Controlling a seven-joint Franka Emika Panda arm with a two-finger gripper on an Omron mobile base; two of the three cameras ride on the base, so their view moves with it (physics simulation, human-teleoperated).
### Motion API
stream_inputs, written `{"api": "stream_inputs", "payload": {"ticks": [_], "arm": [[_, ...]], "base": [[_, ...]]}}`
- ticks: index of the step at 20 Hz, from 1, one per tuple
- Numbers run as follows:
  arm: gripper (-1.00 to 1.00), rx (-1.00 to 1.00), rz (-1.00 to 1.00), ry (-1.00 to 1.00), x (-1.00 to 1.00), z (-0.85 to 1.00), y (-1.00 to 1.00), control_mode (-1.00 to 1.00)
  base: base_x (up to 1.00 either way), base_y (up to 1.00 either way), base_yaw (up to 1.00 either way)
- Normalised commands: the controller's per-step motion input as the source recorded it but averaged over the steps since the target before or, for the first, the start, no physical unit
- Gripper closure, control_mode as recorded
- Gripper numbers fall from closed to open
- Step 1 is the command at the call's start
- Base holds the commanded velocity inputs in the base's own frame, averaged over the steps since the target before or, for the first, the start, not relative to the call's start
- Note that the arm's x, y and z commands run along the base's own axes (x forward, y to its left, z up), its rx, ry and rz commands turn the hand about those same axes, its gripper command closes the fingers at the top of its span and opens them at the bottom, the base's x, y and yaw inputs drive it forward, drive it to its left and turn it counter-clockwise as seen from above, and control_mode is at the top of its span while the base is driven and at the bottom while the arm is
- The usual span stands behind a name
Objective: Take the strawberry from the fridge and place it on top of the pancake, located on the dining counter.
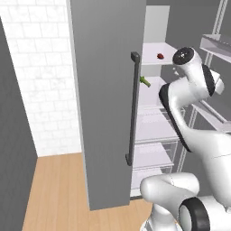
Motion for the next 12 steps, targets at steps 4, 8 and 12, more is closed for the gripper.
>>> {"api": "stream_inputs", "payload": {"ticks": [4,8,12], "arm": [[-1.00,0.12,0.38,0.14,-0.60,0.17,0.74,-1.00],[-1.00,-0.04,0.43,0.28,-0.43,0.31,0.74,-1.00],[-1.00,-0.01,0.41,0.16,-0.18,-0.04,0.21,-1.00]], "base": [[0.00,0.00,0.00],[0.00,0.00,0.00],[0.00,0.00,0.00]]}}
